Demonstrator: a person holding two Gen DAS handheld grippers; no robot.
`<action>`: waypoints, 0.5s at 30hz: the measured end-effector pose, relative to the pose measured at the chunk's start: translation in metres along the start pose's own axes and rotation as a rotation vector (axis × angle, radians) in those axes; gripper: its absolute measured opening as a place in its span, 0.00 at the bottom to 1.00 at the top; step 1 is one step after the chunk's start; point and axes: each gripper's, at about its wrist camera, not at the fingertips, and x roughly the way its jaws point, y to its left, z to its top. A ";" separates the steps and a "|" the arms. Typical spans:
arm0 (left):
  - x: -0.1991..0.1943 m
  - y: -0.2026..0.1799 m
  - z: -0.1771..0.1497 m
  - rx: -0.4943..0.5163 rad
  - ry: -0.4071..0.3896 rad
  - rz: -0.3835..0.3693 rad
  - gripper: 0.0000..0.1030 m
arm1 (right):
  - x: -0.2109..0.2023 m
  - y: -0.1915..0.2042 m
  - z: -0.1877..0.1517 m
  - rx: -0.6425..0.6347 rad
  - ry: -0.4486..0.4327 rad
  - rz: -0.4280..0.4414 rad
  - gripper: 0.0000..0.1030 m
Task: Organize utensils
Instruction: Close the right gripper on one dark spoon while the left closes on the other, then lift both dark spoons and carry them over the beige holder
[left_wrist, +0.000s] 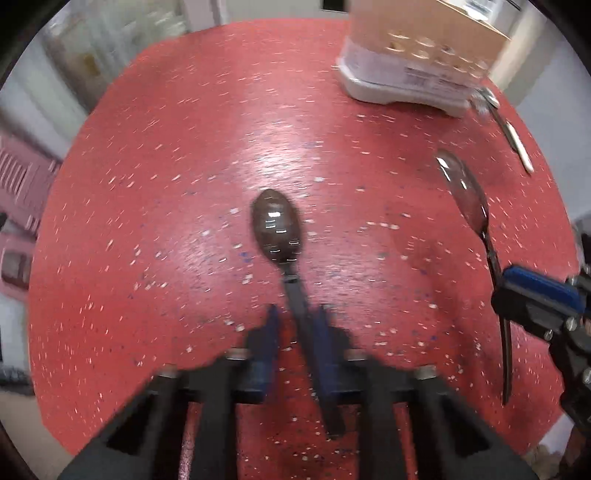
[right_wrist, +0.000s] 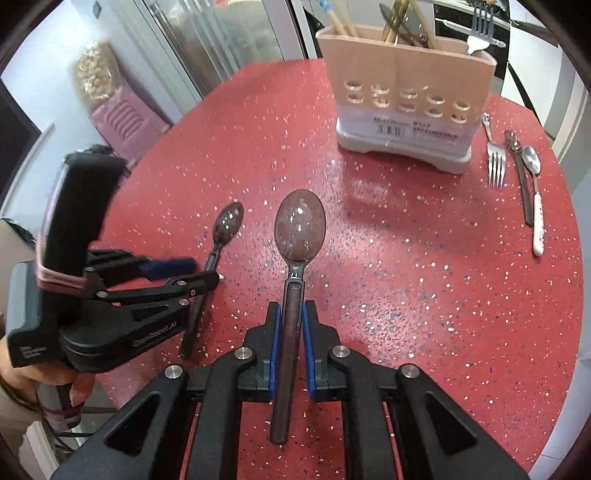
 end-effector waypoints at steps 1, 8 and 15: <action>0.000 -0.004 0.000 0.013 -0.008 0.009 0.35 | -0.002 0.001 0.001 0.000 -0.012 0.006 0.12; -0.011 -0.012 -0.014 -0.018 -0.135 -0.072 0.35 | -0.030 -0.009 0.000 0.004 -0.093 0.042 0.12; -0.061 -0.003 -0.014 -0.079 -0.362 -0.124 0.35 | -0.061 -0.023 0.014 0.026 -0.223 0.090 0.12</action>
